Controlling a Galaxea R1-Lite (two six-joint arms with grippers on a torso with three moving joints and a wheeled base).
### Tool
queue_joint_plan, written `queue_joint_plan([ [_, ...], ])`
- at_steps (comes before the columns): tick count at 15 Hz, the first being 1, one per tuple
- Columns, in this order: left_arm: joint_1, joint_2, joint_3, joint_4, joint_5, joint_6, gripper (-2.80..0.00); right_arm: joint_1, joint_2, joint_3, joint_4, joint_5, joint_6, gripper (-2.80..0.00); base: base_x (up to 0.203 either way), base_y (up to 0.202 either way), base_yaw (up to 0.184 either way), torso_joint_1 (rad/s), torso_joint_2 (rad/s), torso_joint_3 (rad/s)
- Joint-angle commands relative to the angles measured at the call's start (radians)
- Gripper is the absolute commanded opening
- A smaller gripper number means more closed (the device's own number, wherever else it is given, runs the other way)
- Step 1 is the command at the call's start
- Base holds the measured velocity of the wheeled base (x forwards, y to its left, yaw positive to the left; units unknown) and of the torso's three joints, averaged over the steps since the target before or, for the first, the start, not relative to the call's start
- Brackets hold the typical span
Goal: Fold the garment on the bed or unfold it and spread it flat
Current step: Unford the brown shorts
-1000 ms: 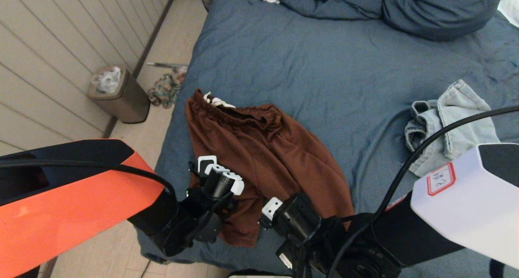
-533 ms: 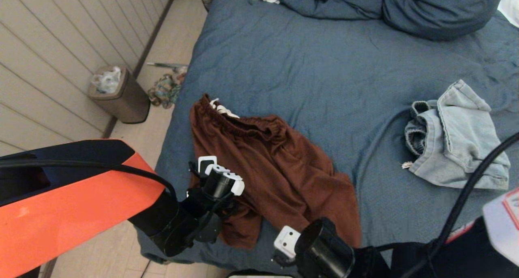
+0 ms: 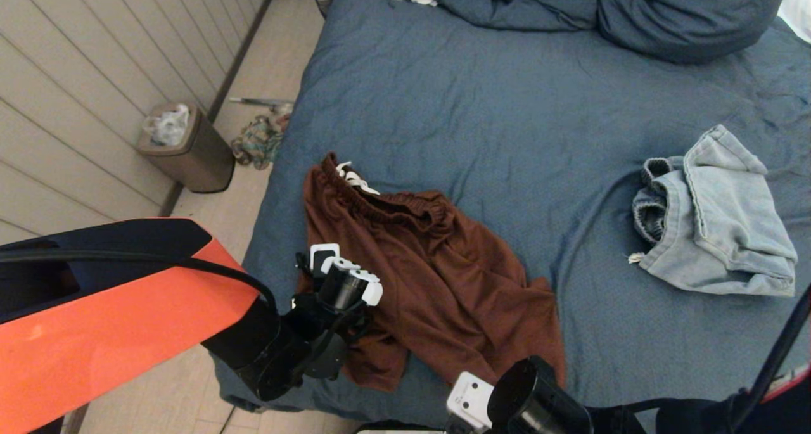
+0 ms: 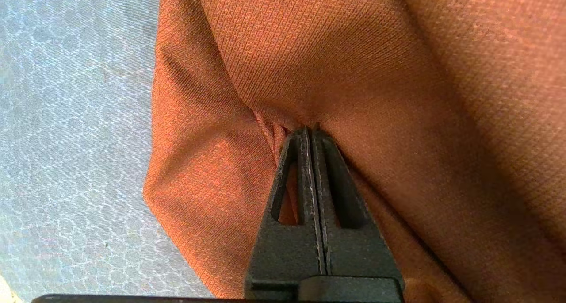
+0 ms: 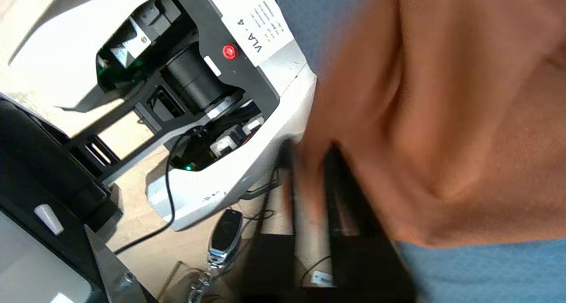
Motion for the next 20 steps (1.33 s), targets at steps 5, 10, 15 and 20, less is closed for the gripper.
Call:
queue_joint_plan([
  [5,0.0,-0.018,0.001,-0.004,0.005,-0.004,-2.8,-0.014,-0.118,-0.005,-0.005,0.047,0.003,0.0,0.0,0.0,0.0,0.0,0.0,0.0],
  [10,0.023,-0.092,0.001,0.0,0.005,0.001,-2.8,-0.22,-0.092,-0.33,0.002,0.06,0.023,-2.8,0.0,0.0,0.0,0.0,0.0,0.0],
  [15,0.057,-0.108,-0.001,-0.003,0.005,0.007,-2.8,-0.3,0.231,-0.757,-0.006,-0.182,0.07,-2.8,0.0,0.0,0.0,0.0,0.0,0.0],
  [20,0.124,-0.152,-0.025,0.005,0.004,0.023,-2.8,-0.304,0.371,-0.932,-0.032,-0.256,0.07,0.0,0.0,0.0,0.0,0.0,0.0,0.0],
])
